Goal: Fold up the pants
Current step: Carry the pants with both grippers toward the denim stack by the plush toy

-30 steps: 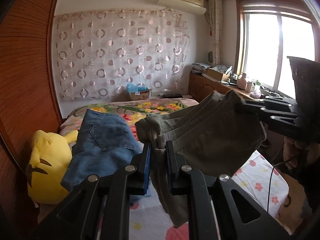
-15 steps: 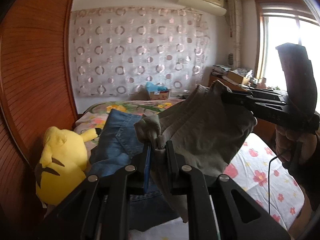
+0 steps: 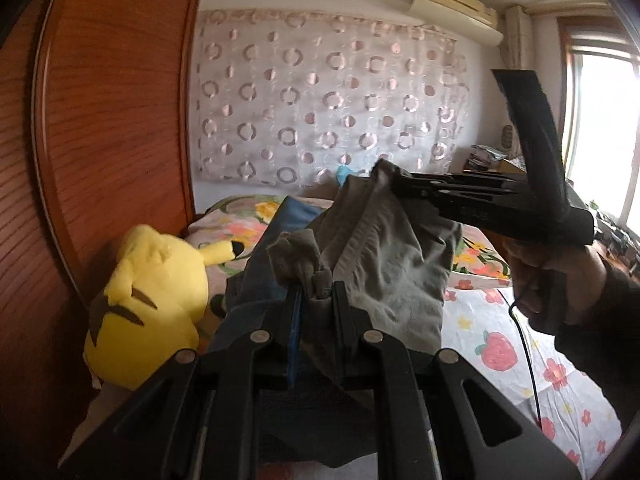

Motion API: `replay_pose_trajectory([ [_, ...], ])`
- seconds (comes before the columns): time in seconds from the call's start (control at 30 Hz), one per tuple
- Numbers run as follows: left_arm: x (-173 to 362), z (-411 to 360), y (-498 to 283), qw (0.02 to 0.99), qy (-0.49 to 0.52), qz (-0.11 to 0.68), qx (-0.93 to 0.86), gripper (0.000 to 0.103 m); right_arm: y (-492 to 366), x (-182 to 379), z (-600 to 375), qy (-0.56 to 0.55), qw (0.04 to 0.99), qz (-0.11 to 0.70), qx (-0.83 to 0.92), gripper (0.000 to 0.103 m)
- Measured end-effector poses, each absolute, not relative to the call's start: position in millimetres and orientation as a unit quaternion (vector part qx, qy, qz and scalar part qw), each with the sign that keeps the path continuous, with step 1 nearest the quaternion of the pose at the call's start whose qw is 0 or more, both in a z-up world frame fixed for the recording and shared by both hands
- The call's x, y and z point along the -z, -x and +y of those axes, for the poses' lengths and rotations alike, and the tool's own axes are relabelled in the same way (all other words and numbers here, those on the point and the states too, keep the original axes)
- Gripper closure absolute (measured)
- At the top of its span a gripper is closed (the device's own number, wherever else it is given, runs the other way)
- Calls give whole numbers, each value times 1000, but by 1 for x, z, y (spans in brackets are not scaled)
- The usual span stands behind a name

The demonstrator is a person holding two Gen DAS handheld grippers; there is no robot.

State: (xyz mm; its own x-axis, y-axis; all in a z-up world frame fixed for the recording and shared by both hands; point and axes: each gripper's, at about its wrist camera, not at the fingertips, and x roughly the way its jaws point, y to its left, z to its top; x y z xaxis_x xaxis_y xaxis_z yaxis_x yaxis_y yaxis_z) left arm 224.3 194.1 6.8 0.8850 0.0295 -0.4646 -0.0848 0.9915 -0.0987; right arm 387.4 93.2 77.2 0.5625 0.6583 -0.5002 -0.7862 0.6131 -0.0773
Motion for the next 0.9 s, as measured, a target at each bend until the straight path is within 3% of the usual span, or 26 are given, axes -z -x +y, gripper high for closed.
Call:
replay_pose_trajectory([
  [0.43, 18, 198, -214, 962, 73, 248, -83, 90, -401, -50, 161, 165, 849, 234, -444, 89],
  [0.47, 19, 197, -214, 962, 73, 250, -83, 90, -403, -50, 159, 155, 849, 241, -443, 88],
  [0.53, 18, 198, -213, 962, 74, 250, -80, 89, -409, -54, 149, 115, 848, 263, -445, 69],
  [0.57, 18, 198, -213, 962, 75, 252, -79, 89, -409, -57, 146, 106, 850, 263, -444, 66],
  [0.9, 11, 197, -211, 961, 57, 256, -85, 79, -400, -53, 100, 106, 837, 287, -454, 65],
])
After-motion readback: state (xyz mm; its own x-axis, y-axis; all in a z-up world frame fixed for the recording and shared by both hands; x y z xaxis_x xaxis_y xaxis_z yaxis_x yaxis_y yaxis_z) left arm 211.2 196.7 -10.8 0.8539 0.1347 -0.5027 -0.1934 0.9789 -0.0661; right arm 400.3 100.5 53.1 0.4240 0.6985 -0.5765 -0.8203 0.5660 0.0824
